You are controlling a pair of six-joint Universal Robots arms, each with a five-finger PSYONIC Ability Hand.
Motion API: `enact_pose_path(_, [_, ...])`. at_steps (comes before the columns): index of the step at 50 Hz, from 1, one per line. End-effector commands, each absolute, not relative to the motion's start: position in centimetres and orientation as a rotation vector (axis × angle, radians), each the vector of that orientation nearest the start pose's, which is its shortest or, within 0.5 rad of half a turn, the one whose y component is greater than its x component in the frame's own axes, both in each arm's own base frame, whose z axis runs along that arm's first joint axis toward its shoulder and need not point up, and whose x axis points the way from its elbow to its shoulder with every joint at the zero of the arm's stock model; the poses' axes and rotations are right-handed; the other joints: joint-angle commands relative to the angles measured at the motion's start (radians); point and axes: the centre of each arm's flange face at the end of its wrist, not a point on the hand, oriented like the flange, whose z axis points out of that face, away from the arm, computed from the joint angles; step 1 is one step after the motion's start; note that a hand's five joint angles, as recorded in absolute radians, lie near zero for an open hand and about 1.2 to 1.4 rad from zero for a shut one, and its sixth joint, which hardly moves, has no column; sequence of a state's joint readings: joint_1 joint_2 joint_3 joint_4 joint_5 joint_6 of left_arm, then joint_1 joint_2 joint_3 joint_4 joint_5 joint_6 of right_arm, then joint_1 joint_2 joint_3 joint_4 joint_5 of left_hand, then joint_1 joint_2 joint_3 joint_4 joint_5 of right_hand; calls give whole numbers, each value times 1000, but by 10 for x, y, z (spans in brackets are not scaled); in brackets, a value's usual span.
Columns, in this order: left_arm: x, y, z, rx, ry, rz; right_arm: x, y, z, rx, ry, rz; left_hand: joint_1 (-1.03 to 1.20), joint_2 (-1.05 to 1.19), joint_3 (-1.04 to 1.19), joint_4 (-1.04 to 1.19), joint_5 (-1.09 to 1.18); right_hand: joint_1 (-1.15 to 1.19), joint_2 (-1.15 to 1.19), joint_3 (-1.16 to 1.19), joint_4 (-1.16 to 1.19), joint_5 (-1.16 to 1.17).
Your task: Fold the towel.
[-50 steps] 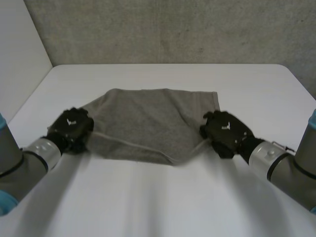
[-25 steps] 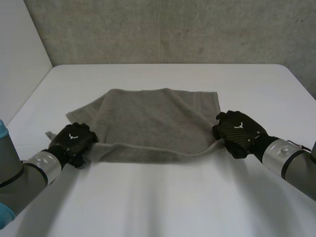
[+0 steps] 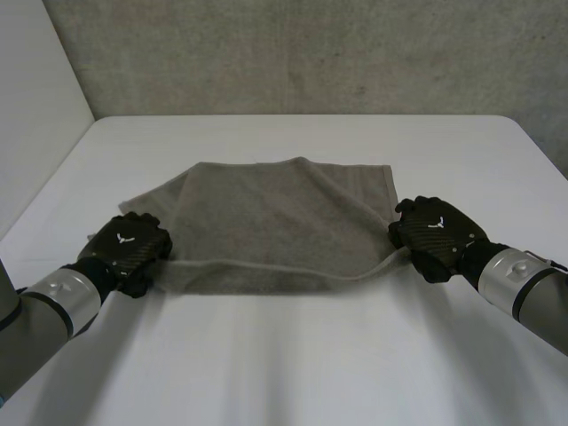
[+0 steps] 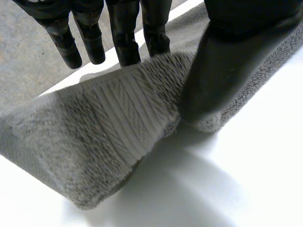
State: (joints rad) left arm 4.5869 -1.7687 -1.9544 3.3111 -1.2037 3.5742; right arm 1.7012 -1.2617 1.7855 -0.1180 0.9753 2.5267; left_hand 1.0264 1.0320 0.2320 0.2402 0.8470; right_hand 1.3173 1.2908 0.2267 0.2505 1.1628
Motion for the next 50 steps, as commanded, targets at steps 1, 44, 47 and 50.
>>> enact_pose_path(1, [-196,-249,160,1060,2512,-1820,218,-272,170,-1288,2020,-1685,370,364,-57,-66,375,79,105,-52,-76,59])
enact_pose_path(44, [-203,-343,207,874,2430,-2134,217,-335,235,-1377,2009,-1753,370,364,-57,-66,375,79,105,-52,-76,59])
enact_pose_path(47, [-214,-367,216,890,2363,-2203,231,-357,242,-1389,1957,-1884,370,364,-57,-66,375,79,105,-52,-76,59])
enact_pose_path(50, [-219,-393,245,870,2214,-2329,242,-377,270,-1338,1842,-2071,370,364,-57,-66,375,79,105,-52,-76,59])
